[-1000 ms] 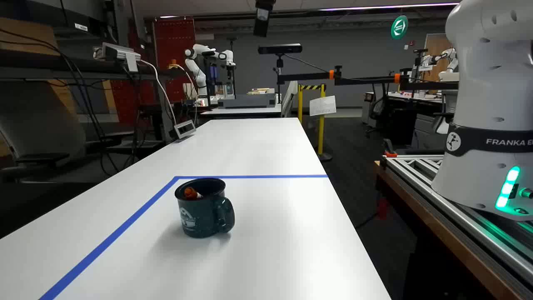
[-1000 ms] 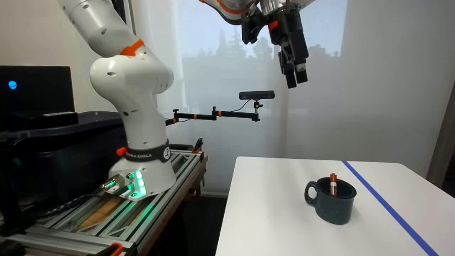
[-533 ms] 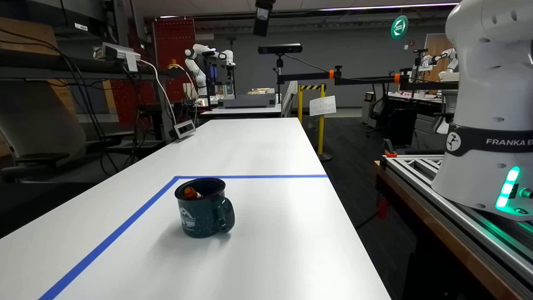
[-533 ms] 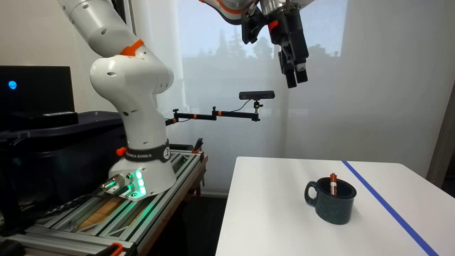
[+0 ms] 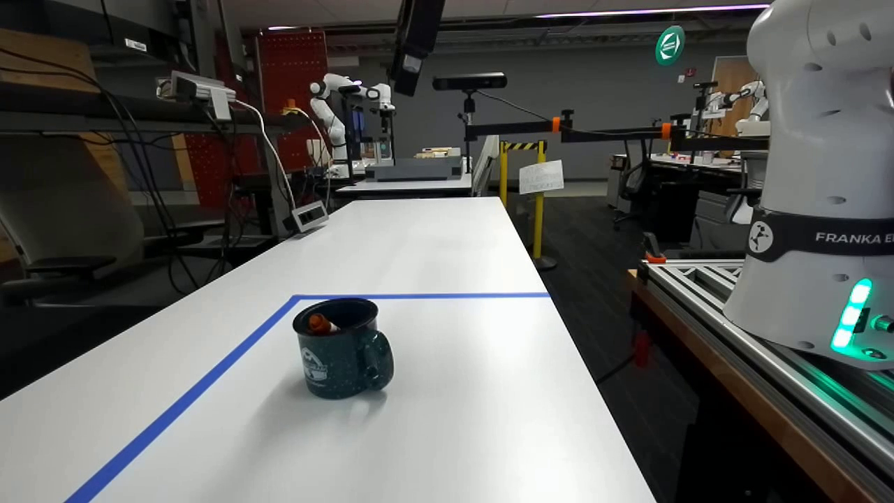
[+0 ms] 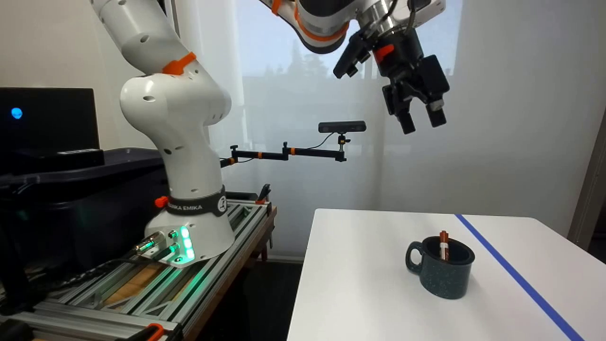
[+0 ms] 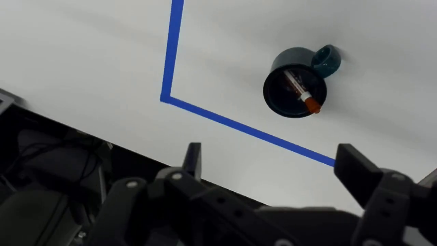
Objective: Remove the marker from the mug.
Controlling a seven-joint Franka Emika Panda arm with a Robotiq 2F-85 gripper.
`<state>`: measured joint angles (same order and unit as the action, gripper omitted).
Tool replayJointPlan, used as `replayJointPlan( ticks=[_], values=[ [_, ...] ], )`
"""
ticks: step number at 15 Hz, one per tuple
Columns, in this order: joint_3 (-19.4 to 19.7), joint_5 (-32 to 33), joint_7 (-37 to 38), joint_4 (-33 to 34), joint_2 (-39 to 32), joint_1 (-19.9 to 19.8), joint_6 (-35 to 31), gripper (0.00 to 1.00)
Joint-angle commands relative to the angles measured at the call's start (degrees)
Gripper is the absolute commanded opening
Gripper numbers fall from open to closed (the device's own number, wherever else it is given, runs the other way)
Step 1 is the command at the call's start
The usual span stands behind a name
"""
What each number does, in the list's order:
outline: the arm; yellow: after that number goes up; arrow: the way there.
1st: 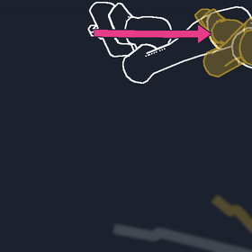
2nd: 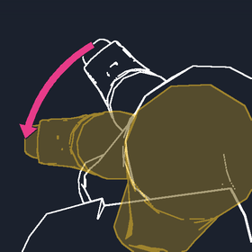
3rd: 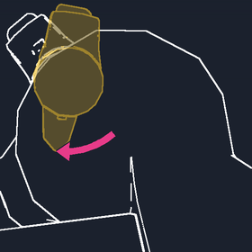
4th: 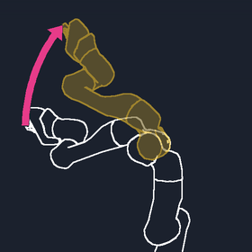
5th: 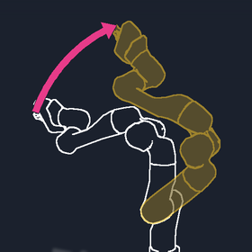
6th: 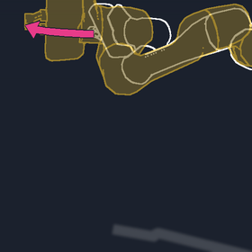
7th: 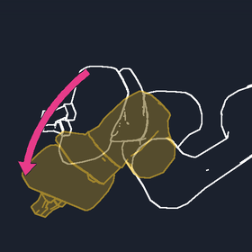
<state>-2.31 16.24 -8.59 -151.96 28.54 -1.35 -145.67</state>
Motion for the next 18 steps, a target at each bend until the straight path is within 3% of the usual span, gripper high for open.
replayJointPlan(
  ticks=[1,5,10,13,18],
  values=[
    [6.1,-0.7,-12.9,0.9,-8.4,3.0,-10.5,1.0],
    [13.0,-7.7,-29.4,1.6,-17.0,9.8,-20.1,1.0],
    [25.3,-25.8,-51.0,1.8,-20.4,28.4,-22.1,1.0],
    [29.8,-35.8,-63.3,3.8,-21.9,33.5,-19.3,1.0],
    [36.4,-50.2,-84.3,8.8,-26.2,36.3,-12.7,1.0]
  ],
)
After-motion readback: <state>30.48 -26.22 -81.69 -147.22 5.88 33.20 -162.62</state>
